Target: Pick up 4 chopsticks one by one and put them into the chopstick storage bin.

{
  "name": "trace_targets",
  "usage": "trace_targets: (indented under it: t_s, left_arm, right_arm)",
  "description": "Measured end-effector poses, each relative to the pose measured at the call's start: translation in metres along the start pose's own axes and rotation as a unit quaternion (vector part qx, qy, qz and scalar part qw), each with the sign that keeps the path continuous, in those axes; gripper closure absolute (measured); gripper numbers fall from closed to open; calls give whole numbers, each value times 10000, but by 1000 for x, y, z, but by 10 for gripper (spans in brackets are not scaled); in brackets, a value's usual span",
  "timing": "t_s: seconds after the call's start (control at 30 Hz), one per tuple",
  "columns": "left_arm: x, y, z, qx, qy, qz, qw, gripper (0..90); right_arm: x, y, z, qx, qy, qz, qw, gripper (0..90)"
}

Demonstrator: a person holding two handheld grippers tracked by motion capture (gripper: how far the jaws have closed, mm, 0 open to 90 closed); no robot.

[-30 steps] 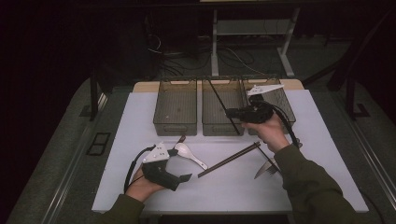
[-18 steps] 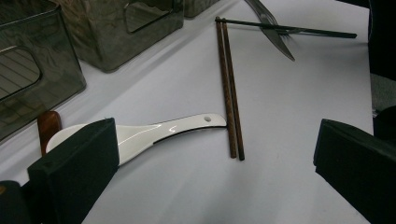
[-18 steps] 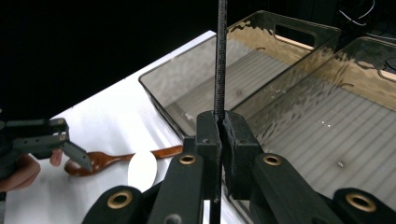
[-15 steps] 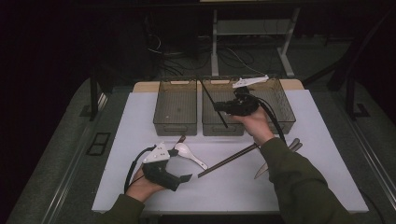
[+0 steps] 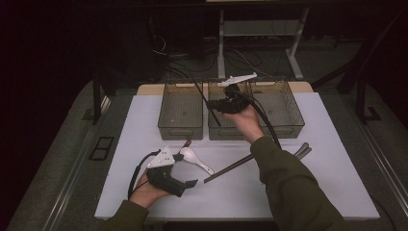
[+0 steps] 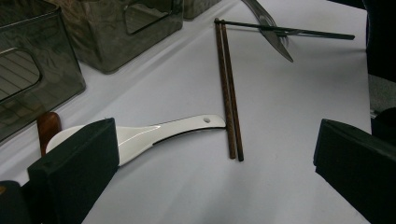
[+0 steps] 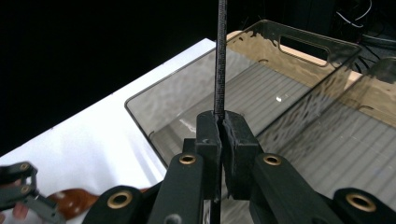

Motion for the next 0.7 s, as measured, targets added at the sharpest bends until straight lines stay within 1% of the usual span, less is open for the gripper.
trace_targets:
  t_s: [0.2, 0.4, 0.5, 0.63, 0.7]
  left_arm:
    - [0, 0, 0, 5, -7, 0, 10000, 0]
    - [0, 1, 0, 48, 42, 11, 10000, 0]
    - [-1, 1, 0, 38, 8, 15, 10000, 0]
    - [0, 1, 0, 39, 26, 20, 10000, 0]
    - [0, 1, 0, 36, 24, 25, 10000, 0]
  right_arm:
    - [-6, -19, -7, 34, -24, -5, 10000, 850]
    - [-9, -37, -12, -24, -52, 5, 10000, 850]
    - [-11, -46, -13, 6, -70, -15, 10000, 850]
    - [-15, -58, -12, -24, -91, -43, 9999, 850]
    - [-17, -64, -11, -56, -64, -49, 10000, 850]
Point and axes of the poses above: each handheld gripper's, and its own axes: y roughly backward along the jaws, z roughly out of its underside, x roughly to its right, the point moved 2 cm from there along -y, roughly forward along the jaws, and after that the axes turned 1 degree about y, right-handed, at the moved point
